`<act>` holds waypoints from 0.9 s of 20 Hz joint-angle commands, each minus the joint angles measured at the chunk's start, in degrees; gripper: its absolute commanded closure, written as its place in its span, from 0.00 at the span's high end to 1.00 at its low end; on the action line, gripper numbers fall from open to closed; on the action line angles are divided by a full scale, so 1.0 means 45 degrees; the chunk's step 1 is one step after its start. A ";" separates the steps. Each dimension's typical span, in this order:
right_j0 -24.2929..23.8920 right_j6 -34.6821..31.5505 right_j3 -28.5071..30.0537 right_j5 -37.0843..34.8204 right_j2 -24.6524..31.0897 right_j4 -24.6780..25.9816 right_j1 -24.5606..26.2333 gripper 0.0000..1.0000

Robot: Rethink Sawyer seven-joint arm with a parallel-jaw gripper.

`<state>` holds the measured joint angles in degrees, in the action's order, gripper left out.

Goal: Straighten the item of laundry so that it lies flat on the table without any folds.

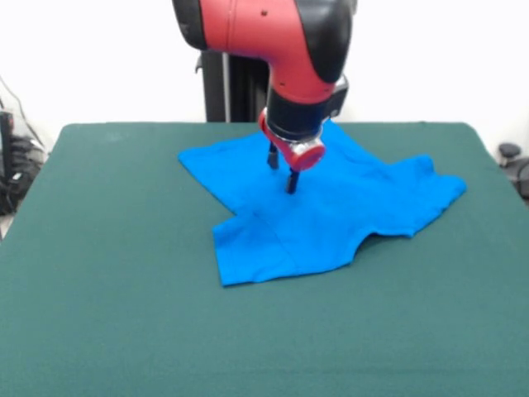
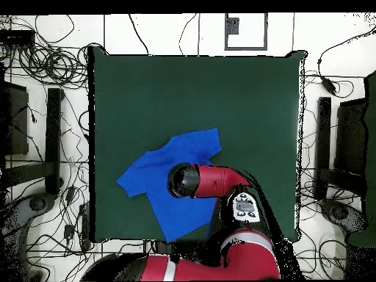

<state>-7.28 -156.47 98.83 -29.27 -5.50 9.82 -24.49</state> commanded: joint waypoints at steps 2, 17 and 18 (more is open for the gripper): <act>-0.0345 0.1494 0.0136 0.0579 0.2048 0.0767 0.0571 1.00; -0.0293 0.0861 0.0235 0.0521 0.2027 0.1208 0.0393 1.00; -0.0271 0.0799 0.0225 0.0580 0.2009 0.1240 0.0422 1.00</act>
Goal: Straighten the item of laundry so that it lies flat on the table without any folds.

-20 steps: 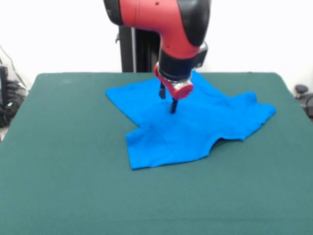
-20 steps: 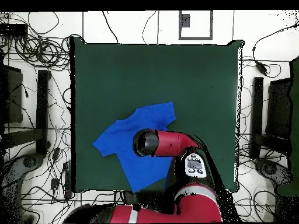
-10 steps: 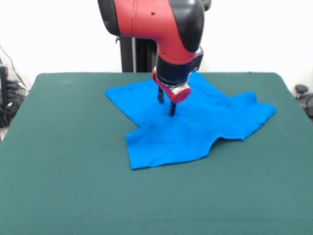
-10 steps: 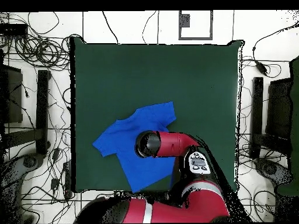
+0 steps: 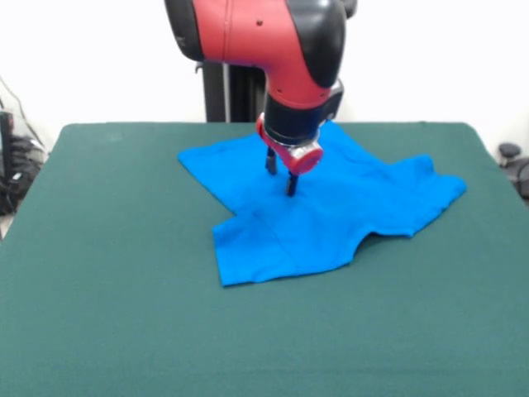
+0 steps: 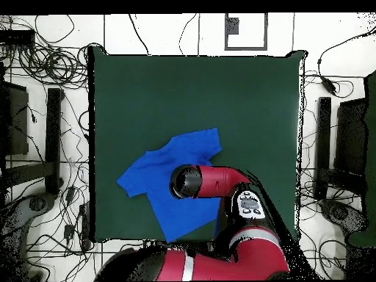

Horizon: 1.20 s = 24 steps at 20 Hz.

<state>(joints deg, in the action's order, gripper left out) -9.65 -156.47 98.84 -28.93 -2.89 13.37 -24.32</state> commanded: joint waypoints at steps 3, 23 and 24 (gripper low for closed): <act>0.0327 0.0635 0.0114 0.0508 0.1355 0.0508 0.0421 1.00; -0.1124 0.2409 0.0113 0.0080 0.2081 0.1242 -0.0074 1.00; -0.1323 0.2354 0.0559 0.0443 0.2148 0.1420 -0.0053 1.00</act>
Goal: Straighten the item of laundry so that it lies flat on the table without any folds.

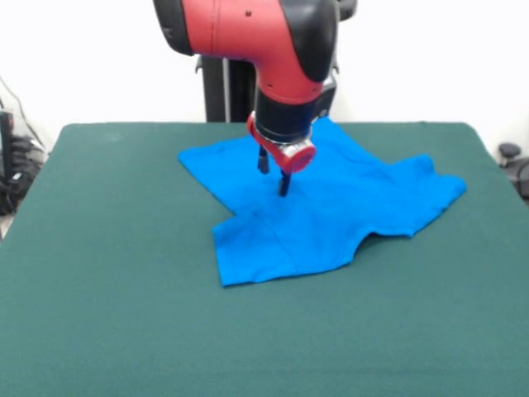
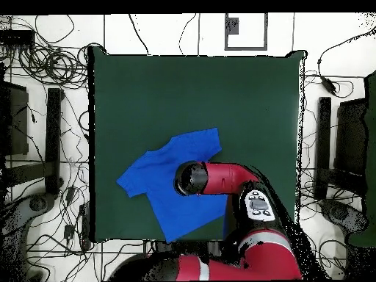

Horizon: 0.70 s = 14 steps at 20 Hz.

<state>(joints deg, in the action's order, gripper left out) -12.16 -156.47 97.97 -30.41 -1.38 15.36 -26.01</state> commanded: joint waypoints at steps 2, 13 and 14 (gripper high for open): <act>-0.0646 0.1824 0.1524 0.2136 0.1362 0.1852 0.0466 1.00; -0.0696 0.0303 0.0919 0.3167 0.0203 0.2605 0.1294 1.00; -0.0782 0.0407 0.0569 0.3025 0.0227 0.2556 0.1428 1.00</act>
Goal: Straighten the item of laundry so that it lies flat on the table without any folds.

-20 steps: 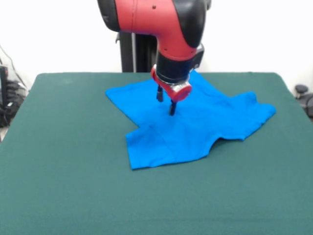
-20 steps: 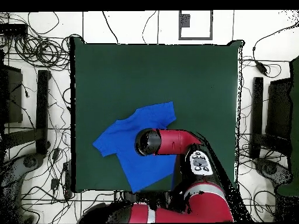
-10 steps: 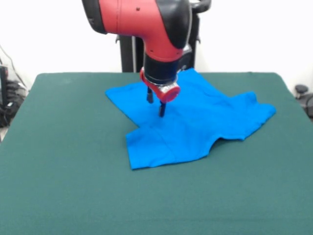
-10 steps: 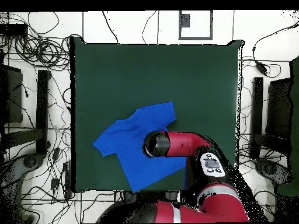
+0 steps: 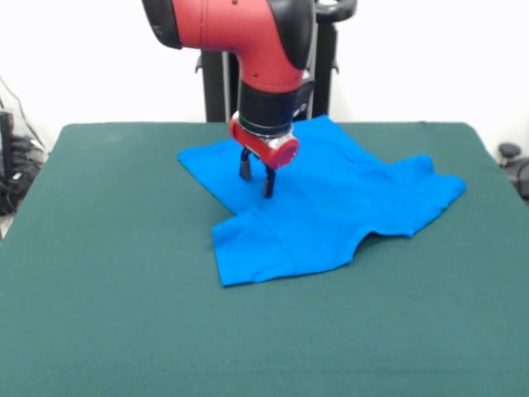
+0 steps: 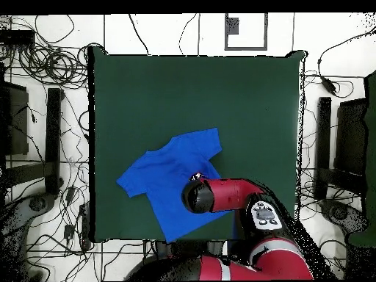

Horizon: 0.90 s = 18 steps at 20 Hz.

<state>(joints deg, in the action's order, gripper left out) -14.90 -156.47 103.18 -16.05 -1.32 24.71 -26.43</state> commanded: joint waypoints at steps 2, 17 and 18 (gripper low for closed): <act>-0.0447 0.0636 -0.1058 -0.0438 0.0460 0.0324 0.1644 1.00; -0.0977 0.1379 -0.2395 -0.3912 0.1774 -0.0457 0.0672 1.00; -0.0998 0.1391 -0.2505 -0.4000 0.1812 -0.0443 0.0713 1.00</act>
<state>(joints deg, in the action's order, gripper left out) -19.09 -156.47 98.81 -27.96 1.12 24.34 -26.80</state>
